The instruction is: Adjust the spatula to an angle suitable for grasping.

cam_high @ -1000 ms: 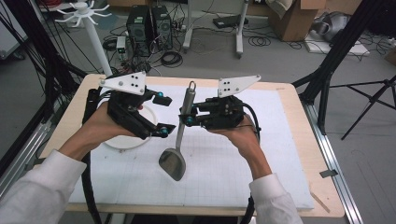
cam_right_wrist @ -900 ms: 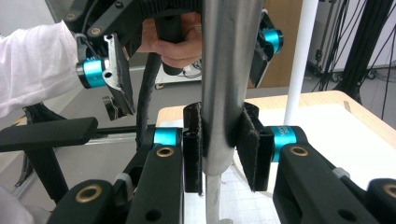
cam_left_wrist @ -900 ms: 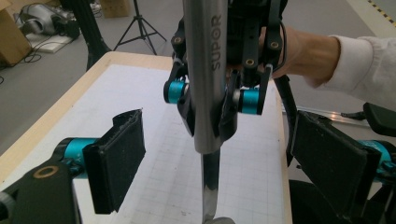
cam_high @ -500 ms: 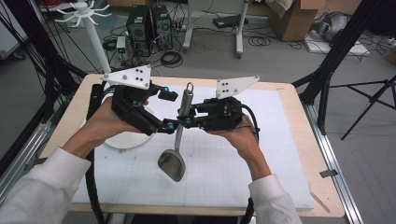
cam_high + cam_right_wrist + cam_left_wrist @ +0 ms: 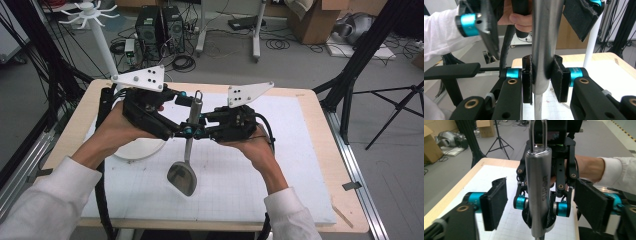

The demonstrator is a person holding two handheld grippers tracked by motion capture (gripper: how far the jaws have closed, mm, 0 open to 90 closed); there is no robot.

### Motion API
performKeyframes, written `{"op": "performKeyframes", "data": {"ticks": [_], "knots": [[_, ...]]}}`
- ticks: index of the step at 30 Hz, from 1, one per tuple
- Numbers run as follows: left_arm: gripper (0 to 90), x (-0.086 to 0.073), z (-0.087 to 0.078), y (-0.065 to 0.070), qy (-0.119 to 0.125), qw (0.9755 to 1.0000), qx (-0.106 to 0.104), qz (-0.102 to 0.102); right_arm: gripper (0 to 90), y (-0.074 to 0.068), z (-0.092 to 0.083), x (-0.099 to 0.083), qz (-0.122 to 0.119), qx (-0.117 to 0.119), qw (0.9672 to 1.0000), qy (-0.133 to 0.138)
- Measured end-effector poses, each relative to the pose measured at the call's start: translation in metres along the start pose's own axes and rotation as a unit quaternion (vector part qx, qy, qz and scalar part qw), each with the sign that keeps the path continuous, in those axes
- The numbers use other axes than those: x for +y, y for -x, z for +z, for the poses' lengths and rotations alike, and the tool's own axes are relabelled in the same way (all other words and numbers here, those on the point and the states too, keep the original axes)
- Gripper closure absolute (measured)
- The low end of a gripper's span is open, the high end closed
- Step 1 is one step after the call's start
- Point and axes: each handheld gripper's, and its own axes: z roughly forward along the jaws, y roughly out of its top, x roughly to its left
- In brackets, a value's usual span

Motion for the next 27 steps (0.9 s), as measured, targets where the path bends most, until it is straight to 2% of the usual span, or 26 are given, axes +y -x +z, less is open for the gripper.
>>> {"op": "performKeyframes", "data": {"ticks": [11, 14, 17, 19, 24, 27], "knots": [[52.0, 0.0005, -0.0004, 0.0003, 0.011, 0.9999, 0.007, 0.001, 73.2, -0.0006, 0.0004, 0.0003, 0.0, 0.0, 1.0, 0.003], [54.2, 0.0003, -0.0003, 0.0007, 0.011, 0.9999, 0.007, 0.0, 73.2, -0.0007, 0.0007, 0.0004, 0.002, 0.001, 1.0, 0.005], [60.0, -0.0001, -0.0006, 0.0008, 0.011, 0.9999, 0.012, 0.001, 73.2, -0.0001, 0.0012, 0.0006, -0.003, -0.001, 1.0, 0.006], [67.7, -0.0007, -0.001, 0.0008, 0.014, 0.9998, 0.01, 0.002, 73.2, -0.0004, 0.001, 0.0005, 0.001, -0.001, 1.0, 0.003], [70.3, -0.0005, -0.0008, 0.0013, 0.017, 0.9998, 0.011, -0.002, 73.2, -0.0005, 0.0008, 0.0005, 0.0, -0.002, 1.0, 0.004], [71.3, 0.0006, -0.0018, 0.0012, 0.019, 0.9998, 0.01, -0.008, 73.2, -0.0006, 0.0008, 0.001, -0.01, -0.007, 0.9998, 0.012]]}}
